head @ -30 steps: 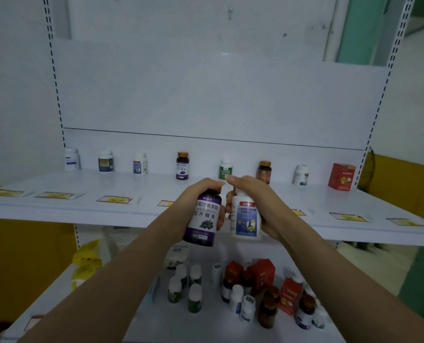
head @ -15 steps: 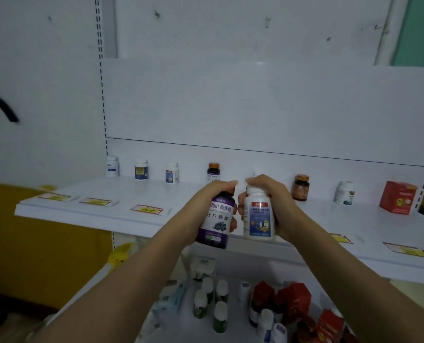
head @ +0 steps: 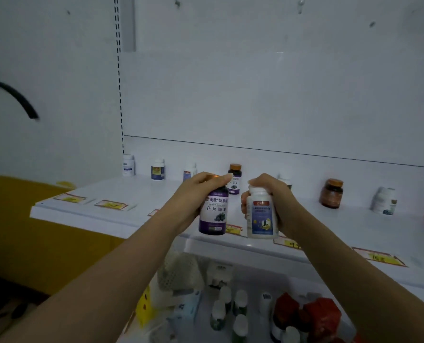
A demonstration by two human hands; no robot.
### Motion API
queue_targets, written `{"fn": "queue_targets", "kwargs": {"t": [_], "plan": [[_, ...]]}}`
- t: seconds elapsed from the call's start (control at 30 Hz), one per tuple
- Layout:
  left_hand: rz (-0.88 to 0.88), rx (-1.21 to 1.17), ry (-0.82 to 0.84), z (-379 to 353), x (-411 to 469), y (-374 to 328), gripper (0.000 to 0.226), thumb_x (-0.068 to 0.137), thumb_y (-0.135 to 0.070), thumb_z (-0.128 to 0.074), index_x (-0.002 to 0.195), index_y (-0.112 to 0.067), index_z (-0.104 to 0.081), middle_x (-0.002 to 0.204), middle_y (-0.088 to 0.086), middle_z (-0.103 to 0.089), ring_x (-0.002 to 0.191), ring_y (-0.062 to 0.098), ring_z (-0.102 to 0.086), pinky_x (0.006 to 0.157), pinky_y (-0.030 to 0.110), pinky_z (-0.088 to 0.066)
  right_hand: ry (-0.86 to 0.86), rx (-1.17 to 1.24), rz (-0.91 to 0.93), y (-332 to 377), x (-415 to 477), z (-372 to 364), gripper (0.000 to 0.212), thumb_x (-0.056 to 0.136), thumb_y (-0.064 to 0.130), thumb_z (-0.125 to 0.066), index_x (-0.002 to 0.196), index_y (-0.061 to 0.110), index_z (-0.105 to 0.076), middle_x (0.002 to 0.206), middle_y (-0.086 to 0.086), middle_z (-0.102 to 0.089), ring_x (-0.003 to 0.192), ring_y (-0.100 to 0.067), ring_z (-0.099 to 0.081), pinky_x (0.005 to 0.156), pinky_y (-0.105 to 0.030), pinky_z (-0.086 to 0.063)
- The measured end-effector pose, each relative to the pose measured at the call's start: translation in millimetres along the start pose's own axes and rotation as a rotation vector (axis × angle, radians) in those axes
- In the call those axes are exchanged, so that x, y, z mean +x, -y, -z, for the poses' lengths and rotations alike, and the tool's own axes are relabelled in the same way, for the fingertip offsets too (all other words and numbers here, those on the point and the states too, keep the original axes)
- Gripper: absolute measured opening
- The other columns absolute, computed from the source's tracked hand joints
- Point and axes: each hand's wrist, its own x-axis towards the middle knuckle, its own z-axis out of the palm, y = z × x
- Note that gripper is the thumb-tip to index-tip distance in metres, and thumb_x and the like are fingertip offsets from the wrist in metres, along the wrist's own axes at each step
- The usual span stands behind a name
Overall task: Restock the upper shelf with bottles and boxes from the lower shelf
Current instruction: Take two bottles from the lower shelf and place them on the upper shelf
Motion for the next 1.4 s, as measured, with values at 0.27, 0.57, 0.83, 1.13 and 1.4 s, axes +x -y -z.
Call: {"fn": "queue_targets", "kwargs": {"t": [0.27, 0.57, 0.83, 1.13, 1.4], "plan": [[-0.047, 0.263, 0.069, 18, 96, 9, 0.036, 0.076, -0.03, -0.074, 0.107, -0.013, -0.066, 0.102, 0.0, -0.067, 0.098, 0.019, -0.061, 0.083, 0.031, -0.048, -0.122, -0.036, 0.045, -5, 65, 13, 0.018, 0.085, 0.022, -0.05, 0.073, 0.008, -0.053, 0.063, -0.007, -0.061, 0.051, -0.018, -0.056, 0.057, -0.025, -0.049], [-0.101, 0.472, 0.038, 13, 193, 38, 0.042, 0.069, -0.019, -0.082, 0.104, -0.006, -0.064, 0.102, 0.006, -0.06, 0.099, 0.022, -0.056, 0.084, 0.033, -0.048, -0.321, -0.166, 0.035, -13, 122, 42, 0.017, 0.089, 0.021, -0.052, 0.077, 0.01, -0.056, 0.067, -0.005, -0.066, 0.064, -0.022, -0.062, 0.077, -0.035, -0.053], [-0.078, 0.414, 0.014, 3, 239, 62, 0.044, 0.065, -0.016, -0.085, 0.096, -0.009, -0.055, 0.102, 0.003, -0.059, 0.101, 0.023, -0.058, 0.09, 0.037, -0.052, -0.327, -0.325, 0.038, -19, 169, 69, 0.017, 0.089, 0.025, -0.059, 0.084, 0.01, -0.053, 0.088, -0.012, -0.059, 0.084, -0.026, -0.057, 0.083, -0.04, -0.048], [-0.082, 0.417, -0.071, -1, 255, 77, 0.048, 0.065, -0.021, -0.085, 0.099, -0.012, -0.052, 0.107, 0.006, -0.06, 0.101, 0.023, -0.058, 0.081, 0.032, -0.049, -0.268, -0.402, -0.029, -31, 185, 89, 0.026, 0.081, 0.033, -0.068, 0.091, 0.013, -0.056, 0.091, -0.011, -0.063, 0.093, -0.032, -0.065, 0.092, -0.041, -0.051], [-0.063, 0.36, -0.043, -2, 250, 78, 0.046, 0.069, -0.024, -0.082, 0.1, -0.011, -0.05, 0.099, 0.002, -0.058, 0.097, 0.021, -0.057, 0.079, 0.031, -0.047, -0.225, -0.563, -0.012, -31, 178, 80, 0.034, 0.077, 0.037, -0.072, 0.101, 0.016, -0.059, 0.099, -0.009, -0.069, 0.095, -0.026, -0.068, 0.09, -0.043, -0.054]]}}
